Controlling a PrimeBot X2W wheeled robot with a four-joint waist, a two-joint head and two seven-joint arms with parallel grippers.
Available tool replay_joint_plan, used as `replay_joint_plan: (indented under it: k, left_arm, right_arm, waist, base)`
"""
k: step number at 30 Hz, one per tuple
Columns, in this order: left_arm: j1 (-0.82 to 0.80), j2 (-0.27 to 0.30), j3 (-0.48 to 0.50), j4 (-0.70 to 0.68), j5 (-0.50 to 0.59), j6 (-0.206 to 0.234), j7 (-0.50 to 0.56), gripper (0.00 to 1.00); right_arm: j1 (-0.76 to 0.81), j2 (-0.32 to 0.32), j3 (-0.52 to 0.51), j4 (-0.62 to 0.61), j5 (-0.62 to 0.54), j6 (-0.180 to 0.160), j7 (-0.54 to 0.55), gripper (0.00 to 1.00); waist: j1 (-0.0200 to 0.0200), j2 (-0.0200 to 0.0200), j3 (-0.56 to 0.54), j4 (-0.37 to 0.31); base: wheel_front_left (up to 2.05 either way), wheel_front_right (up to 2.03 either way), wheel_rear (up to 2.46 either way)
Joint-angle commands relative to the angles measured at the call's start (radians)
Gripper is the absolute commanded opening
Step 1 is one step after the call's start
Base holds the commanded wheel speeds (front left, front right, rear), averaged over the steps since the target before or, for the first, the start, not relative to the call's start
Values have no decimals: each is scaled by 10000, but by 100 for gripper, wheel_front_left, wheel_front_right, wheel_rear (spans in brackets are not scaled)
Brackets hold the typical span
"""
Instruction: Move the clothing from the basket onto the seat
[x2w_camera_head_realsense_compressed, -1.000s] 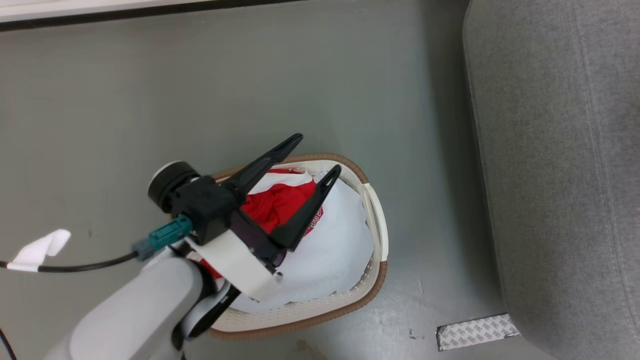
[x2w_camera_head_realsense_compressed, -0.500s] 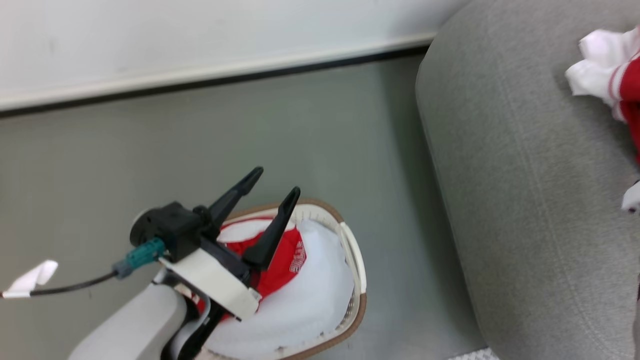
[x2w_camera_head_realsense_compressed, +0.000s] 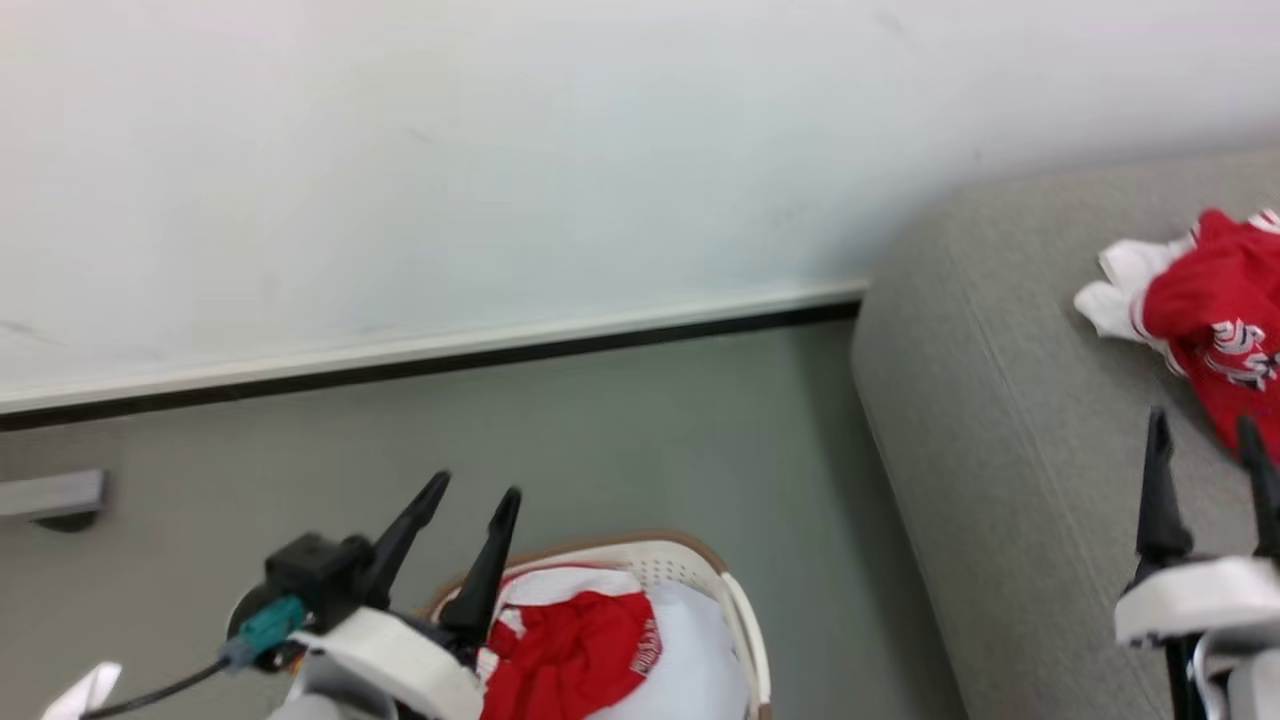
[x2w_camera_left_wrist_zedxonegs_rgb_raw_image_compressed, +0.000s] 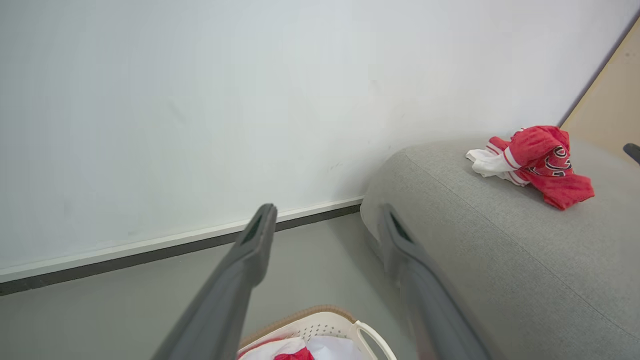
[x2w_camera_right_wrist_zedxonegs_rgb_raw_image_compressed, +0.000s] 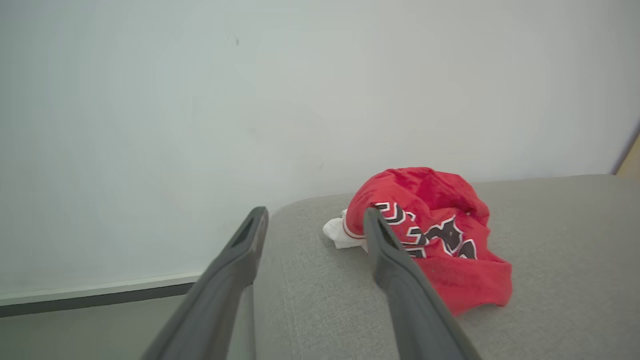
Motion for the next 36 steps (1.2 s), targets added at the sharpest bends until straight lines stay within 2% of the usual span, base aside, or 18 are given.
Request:
replay_joint_plan:
  k: [1, 10, 16, 27, 36]
  left_arm:
    - [225, -3, 55, 57, 45, 13, 1, 100]
    - [2213, -930, 2325, 167, 922, -257, -3, 100]
    - [3100, -1527, 3671, 89, 1775, -696, -4, 100]
    - [3329, -2556, 5012, 411, 3032, -1668, -5, 100]
    - [2965, -2791, 5270, 561, 3625, -2136, -5, 100]
  right_arm:
    - [219, -14, 37, -62, 78, -21, -23, 100]
    - [2547, -12, 1402, -1546, 1573, -21, -26, 100]
    - [3140, -13, 2144, -2046, 1263, -21, -25, 100]
    - [3594, -11, 2732, -1968, 1614, -21, -25, 100]
    - [2917, -13, 2996, -2322, 1458, -21, -26, 100]
  waist:
    - [4, 0, -507, 554]
    - [4, 0, -1273, 1524]
    - [4, 0, -1454, 1648]
    - [4, 0, -1533, 1479]
    - [4, 0, -872, 496]
  base:
    - [0, 0, 0]
    - [0, 0, 0]
    - [0, 0, 0]
    - [0, 0, 0]
    - [0, 0, 0]
